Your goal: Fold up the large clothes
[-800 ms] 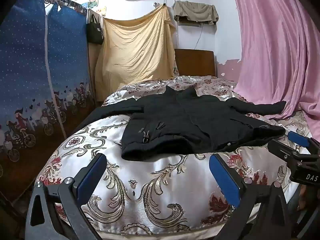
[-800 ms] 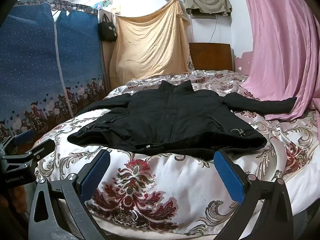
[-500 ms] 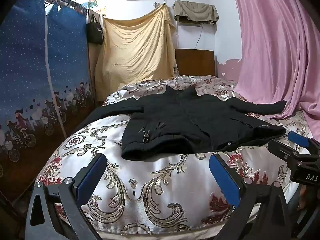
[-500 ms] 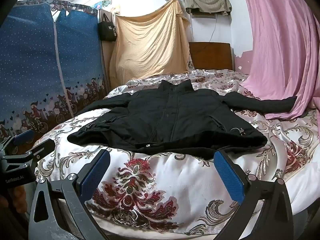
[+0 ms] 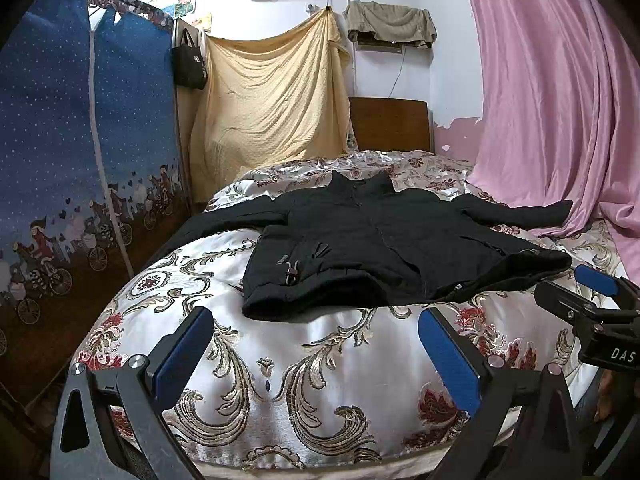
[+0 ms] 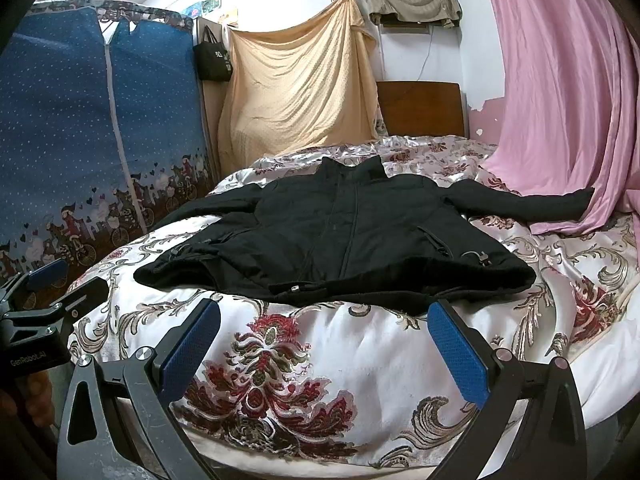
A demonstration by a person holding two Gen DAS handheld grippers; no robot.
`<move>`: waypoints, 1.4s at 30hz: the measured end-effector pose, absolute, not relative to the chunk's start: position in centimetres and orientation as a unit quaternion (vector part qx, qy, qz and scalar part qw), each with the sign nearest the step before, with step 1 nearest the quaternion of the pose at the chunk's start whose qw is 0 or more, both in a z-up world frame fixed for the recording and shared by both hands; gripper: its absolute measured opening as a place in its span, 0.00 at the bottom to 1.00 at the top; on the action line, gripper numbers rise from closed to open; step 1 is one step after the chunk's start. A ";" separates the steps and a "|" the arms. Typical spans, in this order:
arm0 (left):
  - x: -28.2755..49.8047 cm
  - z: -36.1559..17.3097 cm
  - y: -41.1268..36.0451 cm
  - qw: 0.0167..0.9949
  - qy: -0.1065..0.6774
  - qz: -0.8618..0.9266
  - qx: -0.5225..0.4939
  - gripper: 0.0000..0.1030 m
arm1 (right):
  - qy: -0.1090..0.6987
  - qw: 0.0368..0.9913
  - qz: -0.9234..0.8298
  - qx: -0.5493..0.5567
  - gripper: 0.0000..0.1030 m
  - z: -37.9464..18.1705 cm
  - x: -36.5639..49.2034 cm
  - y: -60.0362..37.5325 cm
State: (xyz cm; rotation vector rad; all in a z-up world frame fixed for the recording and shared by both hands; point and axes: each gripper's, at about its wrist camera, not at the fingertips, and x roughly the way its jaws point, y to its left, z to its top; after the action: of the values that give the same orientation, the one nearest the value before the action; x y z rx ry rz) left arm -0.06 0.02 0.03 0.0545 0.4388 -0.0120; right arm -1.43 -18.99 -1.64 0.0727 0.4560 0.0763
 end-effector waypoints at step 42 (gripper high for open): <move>0.0 0.0 0.0 0.975 0.219 -0.005 0.028 1.00 | 0.230 0.972 0.038 0.038 0.99 -2.0 -1.3 -18.9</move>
State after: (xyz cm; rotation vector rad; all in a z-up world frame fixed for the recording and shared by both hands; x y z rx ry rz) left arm -0.01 -0.01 0.00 0.0557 0.4411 -0.0106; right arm -1.30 -18.94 -1.95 0.0764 0.4642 0.0770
